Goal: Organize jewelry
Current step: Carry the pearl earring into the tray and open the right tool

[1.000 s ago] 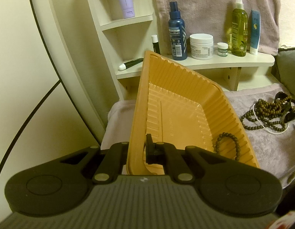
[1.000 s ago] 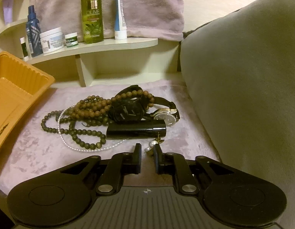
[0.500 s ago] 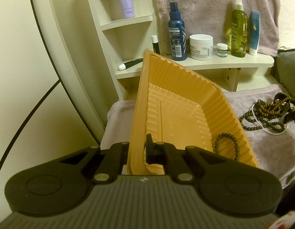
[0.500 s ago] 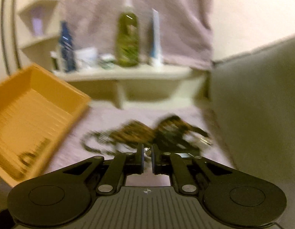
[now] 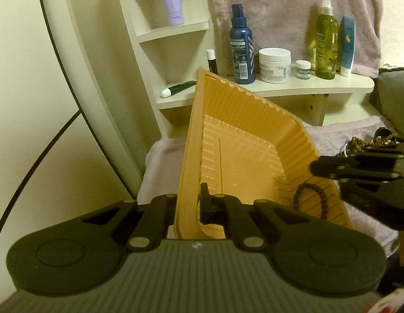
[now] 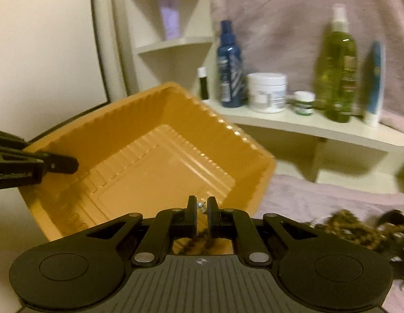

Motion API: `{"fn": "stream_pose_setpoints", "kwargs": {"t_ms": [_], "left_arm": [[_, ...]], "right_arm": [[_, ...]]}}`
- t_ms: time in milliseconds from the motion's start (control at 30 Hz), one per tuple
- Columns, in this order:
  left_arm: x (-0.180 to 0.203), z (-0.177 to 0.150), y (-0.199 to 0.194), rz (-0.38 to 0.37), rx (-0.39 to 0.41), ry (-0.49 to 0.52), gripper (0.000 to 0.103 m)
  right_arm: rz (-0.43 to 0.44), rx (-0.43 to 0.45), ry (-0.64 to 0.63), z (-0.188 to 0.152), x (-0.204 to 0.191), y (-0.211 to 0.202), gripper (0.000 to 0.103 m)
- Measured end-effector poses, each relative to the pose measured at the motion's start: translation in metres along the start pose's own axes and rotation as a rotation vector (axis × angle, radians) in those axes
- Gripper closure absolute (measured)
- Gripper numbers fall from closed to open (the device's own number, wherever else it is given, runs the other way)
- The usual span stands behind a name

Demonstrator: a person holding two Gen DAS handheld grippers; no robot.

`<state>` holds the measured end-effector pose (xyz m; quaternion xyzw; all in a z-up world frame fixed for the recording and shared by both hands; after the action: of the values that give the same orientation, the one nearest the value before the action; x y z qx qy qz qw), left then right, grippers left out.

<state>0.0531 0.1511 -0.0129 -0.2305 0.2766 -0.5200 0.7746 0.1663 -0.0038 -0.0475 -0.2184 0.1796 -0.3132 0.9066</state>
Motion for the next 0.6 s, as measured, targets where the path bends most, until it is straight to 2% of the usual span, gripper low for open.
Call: {"fn": "stream_pose_setpoints", "kwargs": {"t_ms": [167, 200, 267, 300, 333, 467, 600], "left_arm": [[-0.001, 0.000, 0.000, -0.003, 0.000, -0.004, 0.098], [-0.001, 0.000, 0.000, -0.002, 0.000, -0.004, 0.098], [-0.001, 0.000, -0.001, -0.004, 0.000, -0.005, 0.098], [-0.001, 0.000, -0.001, -0.004, 0.000, -0.005, 0.098], [-0.001, 0.000, -0.001, -0.005, 0.000, -0.006, 0.098], [-0.001, 0.001, -0.001, -0.004, 0.001, -0.006, 0.098], [-0.001, 0.001, -0.001, -0.005, 0.000, -0.007, 0.098]], "right_arm": [[0.000, -0.021, -0.022, -0.001, 0.000, 0.018, 0.095], [0.000, -0.023, -0.024, -0.001, 0.001, 0.020, 0.092], [-0.004, -0.021, -0.020, -0.002, 0.004, 0.019, 0.069], [-0.009, -0.006, -0.012, -0.003, 0.006, 0.014, 0.050], [-0.016, 0.006, -0.008, -0.004, 0.007, 0.009, 0.048], [-0.065, 0.028, 0.017, -0.012, 0.018, -0.014, 0.048], [-0.154, 0.046, 0.046, -0.025, 0.034, -0.041, 0.048]]}}
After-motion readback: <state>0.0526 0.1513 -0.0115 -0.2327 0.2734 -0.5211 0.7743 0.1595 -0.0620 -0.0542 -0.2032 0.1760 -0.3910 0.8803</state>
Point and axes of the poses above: each gripper's, at about its wrist camera, not at the fingertips, and y roughly the way its jaws point, x to its right, z to its top, the point moved 2 cm from there along y, roughly the way its jaws point, and after that the axes turned 1 degree about -x, right-handed, at the moved point
